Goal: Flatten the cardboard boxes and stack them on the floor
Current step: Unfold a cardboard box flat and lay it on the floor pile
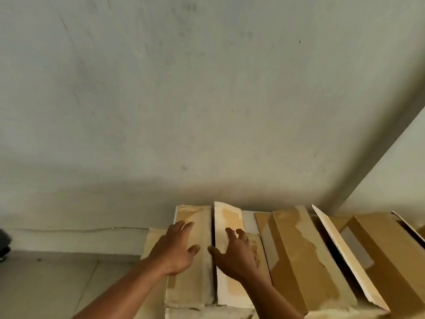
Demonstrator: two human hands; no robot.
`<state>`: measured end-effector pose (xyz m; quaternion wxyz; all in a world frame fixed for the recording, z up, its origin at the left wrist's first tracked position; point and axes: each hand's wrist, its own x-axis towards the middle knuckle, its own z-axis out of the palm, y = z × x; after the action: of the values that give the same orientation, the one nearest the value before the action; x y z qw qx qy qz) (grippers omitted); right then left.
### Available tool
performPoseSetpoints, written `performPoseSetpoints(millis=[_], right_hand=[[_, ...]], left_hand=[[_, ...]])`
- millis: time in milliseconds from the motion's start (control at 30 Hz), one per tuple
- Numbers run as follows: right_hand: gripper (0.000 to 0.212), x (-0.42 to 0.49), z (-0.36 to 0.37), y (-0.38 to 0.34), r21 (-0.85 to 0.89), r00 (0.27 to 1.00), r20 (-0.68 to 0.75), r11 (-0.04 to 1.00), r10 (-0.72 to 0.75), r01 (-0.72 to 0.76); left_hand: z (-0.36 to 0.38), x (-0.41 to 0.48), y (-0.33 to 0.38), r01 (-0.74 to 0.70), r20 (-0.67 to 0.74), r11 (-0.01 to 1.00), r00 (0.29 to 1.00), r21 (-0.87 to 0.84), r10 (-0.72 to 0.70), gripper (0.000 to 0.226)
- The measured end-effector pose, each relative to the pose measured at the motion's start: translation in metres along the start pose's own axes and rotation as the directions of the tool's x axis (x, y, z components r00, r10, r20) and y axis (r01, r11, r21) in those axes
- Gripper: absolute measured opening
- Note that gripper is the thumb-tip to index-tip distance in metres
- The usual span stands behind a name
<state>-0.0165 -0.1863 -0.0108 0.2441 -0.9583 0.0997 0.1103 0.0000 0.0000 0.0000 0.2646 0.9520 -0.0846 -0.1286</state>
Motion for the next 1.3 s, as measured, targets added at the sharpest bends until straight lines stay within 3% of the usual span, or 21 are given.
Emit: performPoseSetpoints(millis=[100,233,367,500,567,633,733,833,900,967,1067,1167,1233,1300], right_hand=[[0.086,0.004,0.013,-0.005,-0.030,0.999,-0.016,0.998,0.049,-0.049],[0.084,0.007,0.009,0.000,0.072,0.994,0.001,0.991,0.111,-0.111],[0.073,0.009,-0.018,0.014,0.292,0.988,0.001,0.945,0.151,-0.145],[0.067,0.009,-0.056,0.042,0.404,0.991,-0.020,0.908,0.132,-0.113],[0.068,0.013,-0.073,0.061,0.317,0.988,-0.073,0.943,0.136,-0.107],[0.078,0.021,-0.086,0.076,0.082,0.981,-0.096,0.983,0.171,-0.163],[0.093,0.036,-0.088,0.085,-0.293,0.986,-0.106,0.943,0.131,-0.157],[0.088,0.055,-0.078,0.083,-0.481,0.998,-0.029,0.876,-0.061,0.039],[0.076,0.069,-0.068,0.075,-0.534,0.980,0.056,0.824,-0.189,0.189],[0.062,0.083,-0.054,0.066,-0.563,0.936,0.136,0.752,-0.325,0.343],[0.048,0.099,-0.033,0.050,-0.557,0.893,0.215,0.702,-0.395,0.444],[0.053,0.111,-0.015,0.039,-0.558,0.901,0.212,0.710,-0.378,0.429],[0.065,0.119,-0.001,0.036,-0.573,0.903,0.181,0.704,-0.391,0.419],[0.093,0.125,0.014,0.036,-0.587,0.900,0.182,0.691,-0.396,0.423]], left_hand=[[0.018,0.010,-0.007,-0.095,0.133,0.992,0.988,0.079,0.084,0.059],[0.048,0.022,-0.006,-0.215,0.188,0.964,0.965,0.159,0.184,0.040],[0.067,0.028,0.003,-0.271,0.357,0.922,0.920,0.276,0.164,0.036],[0.072,0.028,0.010,-0.274,0.395,0.890,0.911,0.363,0.119,0.036],[0.065,0.025,0.012,-0.257,0.361,0.921,0.921,0.294,0.142,0.037],[0.052,0.021,0.006,-0.242,0.307,0.965,0.930,0.102,0.201,0.035],[0.018,0.003,-0.009,-0.216,0.178,0.956,0.951,-0.197,0.252,0.035],[-0.007,-0.020,-0.026,-0.145,0.036,0.907,0.984,-0.395,0.173,0.031],[-0.020,-0.033,-0.036,-0.064,-0.042,0.855,0.998,-0.515,0.049,0.014],[-0.027,-0.042,-0.048,0.012,-0.126,0.834,0.987,-0.551,-0.098,0.029],[-0.025,-0.049,-0.065,0.205,-0.215,0.886,0.925,-0.416,-0.315,0.049],[0.000,-0.049,-0.068,0.420,-0.255,0.900,0.888,0.118,-0.382,0.041],[0.022,-0.046,-0.060,0.391,-0.211,0.864,0.917,0.318,-0.338,0.046],[0.044,-0.040,-0.046,0.325,-0.182,0.883,0.944,0.339,-0.277,0.051]])
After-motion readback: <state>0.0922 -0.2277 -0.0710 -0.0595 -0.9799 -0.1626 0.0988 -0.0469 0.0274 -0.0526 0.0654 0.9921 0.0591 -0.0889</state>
